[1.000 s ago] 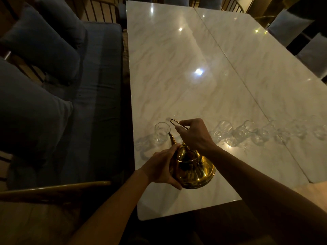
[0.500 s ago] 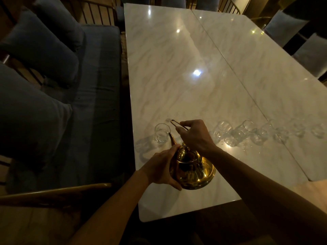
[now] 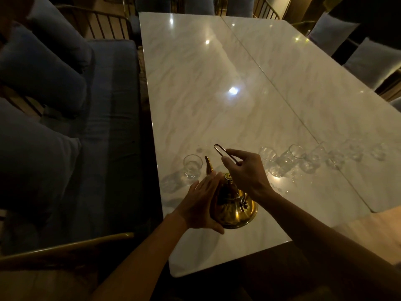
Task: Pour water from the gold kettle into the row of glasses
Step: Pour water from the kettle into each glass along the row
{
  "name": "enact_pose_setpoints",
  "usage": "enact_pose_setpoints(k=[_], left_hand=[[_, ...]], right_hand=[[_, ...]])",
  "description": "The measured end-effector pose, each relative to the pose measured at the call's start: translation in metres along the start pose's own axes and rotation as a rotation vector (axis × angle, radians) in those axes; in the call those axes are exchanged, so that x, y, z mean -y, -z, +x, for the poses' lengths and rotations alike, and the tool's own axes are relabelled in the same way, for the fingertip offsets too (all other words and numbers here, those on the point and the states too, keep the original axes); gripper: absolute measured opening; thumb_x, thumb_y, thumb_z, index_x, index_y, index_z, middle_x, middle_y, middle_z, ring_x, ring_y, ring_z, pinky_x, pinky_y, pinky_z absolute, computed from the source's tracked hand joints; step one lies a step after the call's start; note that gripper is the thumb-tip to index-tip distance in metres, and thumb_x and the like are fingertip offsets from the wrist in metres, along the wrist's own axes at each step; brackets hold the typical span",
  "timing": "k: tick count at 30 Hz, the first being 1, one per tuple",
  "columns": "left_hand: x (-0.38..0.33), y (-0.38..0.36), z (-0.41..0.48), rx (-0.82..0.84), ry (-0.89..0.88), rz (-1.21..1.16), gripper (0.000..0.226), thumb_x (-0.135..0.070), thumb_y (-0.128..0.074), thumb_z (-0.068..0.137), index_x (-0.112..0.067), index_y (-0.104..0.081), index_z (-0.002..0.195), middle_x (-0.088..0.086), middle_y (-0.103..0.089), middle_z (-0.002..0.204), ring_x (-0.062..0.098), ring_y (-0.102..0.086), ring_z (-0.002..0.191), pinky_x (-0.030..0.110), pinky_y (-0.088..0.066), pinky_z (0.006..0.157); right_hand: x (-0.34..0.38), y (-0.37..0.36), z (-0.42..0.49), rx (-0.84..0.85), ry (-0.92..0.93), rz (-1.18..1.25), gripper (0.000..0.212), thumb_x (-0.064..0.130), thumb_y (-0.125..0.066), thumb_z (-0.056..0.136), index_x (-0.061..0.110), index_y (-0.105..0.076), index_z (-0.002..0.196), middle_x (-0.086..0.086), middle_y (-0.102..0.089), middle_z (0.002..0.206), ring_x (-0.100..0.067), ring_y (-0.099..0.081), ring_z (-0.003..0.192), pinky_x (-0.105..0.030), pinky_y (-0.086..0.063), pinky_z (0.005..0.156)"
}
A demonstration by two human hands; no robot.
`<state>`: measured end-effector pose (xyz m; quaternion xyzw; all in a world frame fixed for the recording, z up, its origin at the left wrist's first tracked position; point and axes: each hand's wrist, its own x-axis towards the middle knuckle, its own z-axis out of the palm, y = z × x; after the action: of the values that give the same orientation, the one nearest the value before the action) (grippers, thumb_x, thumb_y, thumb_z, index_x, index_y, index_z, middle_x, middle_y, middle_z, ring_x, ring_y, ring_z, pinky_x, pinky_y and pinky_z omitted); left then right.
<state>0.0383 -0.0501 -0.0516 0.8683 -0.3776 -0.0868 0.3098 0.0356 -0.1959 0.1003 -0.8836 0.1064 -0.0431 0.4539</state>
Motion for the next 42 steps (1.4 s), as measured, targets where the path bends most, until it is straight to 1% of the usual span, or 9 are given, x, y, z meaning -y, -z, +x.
enact_pose_setpoints(k=[4,9,15,19,21,24,27,31,42], left_hand=[[-0.008,0.001,0.013,-0.039,-0.059,-0.033,0.157,-0.073,-0.084,0.053,-0.03,0.024,0.158,0.012,-0.001,0.172,0.037,-0.012,0.158,0.065,-0.034,0.118],[-0.018,-0.008,0.034,0.069,-0.14,-0.012,0.159,-0.075,-0.085,0.051,-0.016,0.014,0.161,0.013,0.001,0.172,0.038,-0.008,0.159,0.063,-0.034,0.118],[-0.036,-0.019,0.055,0.151,-0.178,0.014,0.157,-0.065,-0.091,0.053,-0.008,0.008,0.161,0.014,-0.001,0.171,0.04,-0.014,0.156,0.062,-0.035,0.118],[-0.047,-0.023,0.062,0.15,-0.172,-0.017,0.154,-0.061,-0.092,0.056,-0.011,0.008,0.161,0.013,-0.005,0.17,0.037,-0.022,0.153,0.057,-0.037,0.119],[-0.051,-0.026,0.065,0.146,-0.153,-0.043,0.155,-0.061,-0.092,0.055,-0.007,0.006,0.162,0.013,-0.01,0.169,0.035,-0.028,0.151,0.055,-0.042,0.116],[-0.054,-0.028,0.068,0.146,-0.138,-0.091,0.152,-0.058,-0.093,0.056,-0.002,0.001,0.162,0.012,-0.015,0.168,0.033,-0.034,0.148,0.051,-0.045,0.113],[-0.056,-0.03,0.07,0.141,-0.138,-0.119,0.147,-0.054,-0.094,0.057,0.001,-0.007,0.161,0.012,-0.018,0.168,0.031,-0.036,0.147,0.044,-0.045,0.114],[-0.059,-0.029,0.072,0.138,-0.132,-0.12,0.145,-0.053,-0.095,0.057,0.0,-0.009,0.161,0.013,-0.018,0.168,0.03,-0.032,0.148,0.036,-0.037,0.115],[-0.064,-0.023,0.077,0.181,-0.082,-0.117,0.146,-0.05,-0.095,0.06,-0.005,-0.001,0.163,0.009,-0.011,0.17,0.03,-0.023,0.154,0.047,-0.037,0.119]], right_hand=[[-0.003,0.013,-0.004,-0.033,0.037,-0.013,0.045,0.023,-0.064,0.089,0.011,-0.057,0.132,-0.004,-0.071,0.093,-0.009,-0.057,0.045,-0.031,-0.056,0.069],[-0.015,0.031,-0.002,-0.072,-0.008,-0.033,0.045,0.021,-0.064,0.088,0.011,-0.056,0.131,0.02,-0.046,0.066,-0.002,-0.051,0.034,-0.015,-0.04,0.059],[-0.028,0.053,0.0,-0.091,-0.086,-0.048,0.042,0.019,-0.063,0.09,0.011,-0.057,0.131,0.018,-0.047,0.054,0.001,-0.05,0.032,-0.012,-0.034,0.051],[-0.037,0.061,0.01,-0.081,-0.103,-0.061,0.043,0.022,-0.063,0.09,0.01,-0.058,0.131,0.012,-0.054,0.064,0.003,-0.041,0.042,-0.015,-0.038,0.056],[-0.037,0.065,0.014,-0.062,-0.087,-0.084,0.042,0.022,-0.063,0.09,0.009,-0.059,0.13,-0.006,-0.072,0.092,0.003,-0.046,0.059,-0.022,-0.047,0.067],[-0.036,0.069,0.02,-0.028,-0.09,-0.136,0.041,0.02,-0.061,0.091,0.007,-0.057,0.129,-0.012,-0.059,0.133,-0.021,-0.063,0.107,-0.033,-0.051,0.089],[-0.038,0.069,0.028,0.007,-0.091,-0.128,0.041,0.019,-0.06,0.091,0.006,-0.057,0.13,-0.015,-0.057,0.135,-0.019,-0.064,0.09,-0.027,-0.05,0.074],[-0.04,0.071,0.035,0.038,-0.104,-0.174,0.041,0.017,-0.059,0.092,0.003,-0.056,0.129,-0.013,-0.054,0.139,-0.023,-0.052,0.126,-0.025,-0.041,0.092],[-0.045,0.075,0.048,0.094,-0.145,-0.212,0.04,0.02,-0.059,0.091,0.004,-0.058,0.129,-0.012,-0.055,0.139,-0.024,-0.054,0.123,-0.025,-0.043,0.087]])
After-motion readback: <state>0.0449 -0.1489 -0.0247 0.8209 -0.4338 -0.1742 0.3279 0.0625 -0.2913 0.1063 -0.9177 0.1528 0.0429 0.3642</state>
